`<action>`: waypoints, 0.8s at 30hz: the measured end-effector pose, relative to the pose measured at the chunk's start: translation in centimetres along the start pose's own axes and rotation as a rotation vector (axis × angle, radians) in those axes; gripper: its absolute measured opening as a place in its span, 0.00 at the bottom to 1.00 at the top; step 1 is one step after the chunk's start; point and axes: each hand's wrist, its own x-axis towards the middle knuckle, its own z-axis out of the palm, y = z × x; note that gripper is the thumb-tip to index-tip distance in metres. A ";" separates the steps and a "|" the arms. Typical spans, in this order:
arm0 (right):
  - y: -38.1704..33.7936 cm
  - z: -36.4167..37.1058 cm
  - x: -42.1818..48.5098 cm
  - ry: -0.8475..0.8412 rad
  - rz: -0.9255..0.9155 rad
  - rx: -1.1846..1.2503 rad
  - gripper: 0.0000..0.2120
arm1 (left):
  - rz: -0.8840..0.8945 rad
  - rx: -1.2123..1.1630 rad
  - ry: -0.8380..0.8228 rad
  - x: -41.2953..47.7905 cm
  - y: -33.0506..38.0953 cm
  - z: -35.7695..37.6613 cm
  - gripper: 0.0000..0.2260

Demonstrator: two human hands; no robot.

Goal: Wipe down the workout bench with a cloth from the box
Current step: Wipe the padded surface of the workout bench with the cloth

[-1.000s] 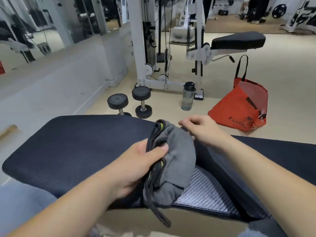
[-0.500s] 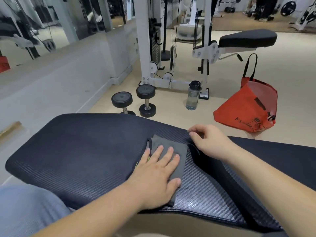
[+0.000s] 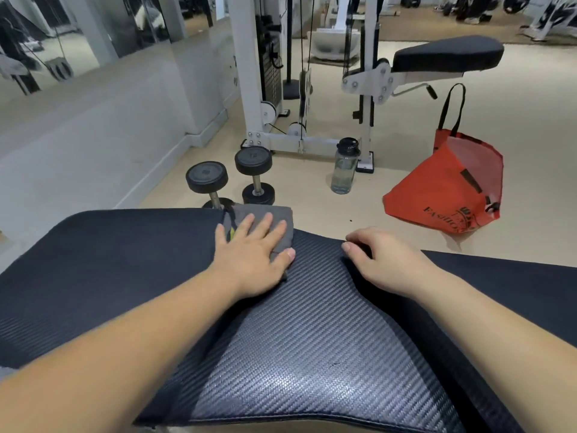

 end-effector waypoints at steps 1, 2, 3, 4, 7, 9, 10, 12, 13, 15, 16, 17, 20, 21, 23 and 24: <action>-0.1 -0.2 0.2 0.008 0.010 -0.008 0.18 | 0.038 -0.003 0.018 -1.4 1.4 0.6 0.32; -0.2 -0.2 0.5 0.018 0.024 -0.010 0.18 | 0.121 0.006 0.040 -3.1 2.6 1.3 0.32; -0.3 -0.1 0.8 0.024 0.036 -0.012 0.18 | 0.232 0.018 0.045 -5.0 3.3 1.7 0.31; -0.4 0.1 1.2 0.028 0.044 -0.015 0.18 | 0.338 0.031 0.030 -6.3 3.1 1.8 0.30; -0.9 0.4 2.0 0.026 0.062 -0.011 0.17 | 0.452 0.040 0.024 -4.6 -1.9 0.8 0.27; -1.2 0.6 1.7 0.026 0.055 -0.009 0.16 | 0.232 0.009 0.077 -1.8 -5.5 0.2 0.26; -1.3 0.6 1.5 0.029 0.048 -0.004 0.16 | 0.100 -0.030 0.109 -0.8 -6.5 0.0 0.26; -1.8 0.6 1.2 0.046 0.030 0.015 0.16 | -0.044 -0.063 0.154 -0.1 -6.1 0.7 0.26; -2.2 0.6 1.2 0.054 0.024 0.026 0.16 | -0.034 -0.051 0.167 -0.8 -5.0 1.2 0.26; -3.5 1.0 1.8 0.071 0.015 0.061 0.16 | 0.135 -0.032 0.142 -3.6 -3.1 2.0 0.26; -4.5 1.4 2.2 0.082 0.009 0.084 0.16 | 0.262 -0.025 0.114 -5.4 -2.9 2.3 0.26; -5.5 1.8 2.8 0.094 0.002 0.104 0.16 | 0.390 -0.017 0.085 -6.7 -3.3 2.3 0.26; -9.1 3.2 4.7 0.098 0.000 0.126 0.16 | 0.665 -0.027 -0.043 -6.1 -7.7 1.1 0.26; -10.4 3.7 5.5 0.085 -0.001 0.129 0.17 | 0.693 -0.025 -0.050 -5.2 -9.3 0.7 0.25; -13.1 4.4 7.1 0.049 -0.001 0.120 0.18 | 0.612 -0.032 -0.008 -3.0 -12.4 0.2 0.25; -14.4 4.8 8.0 0.031 -0.001 0.115 0.19 | 0.527 -0.042 0.021 -2.0 -14.0 0.1 0.25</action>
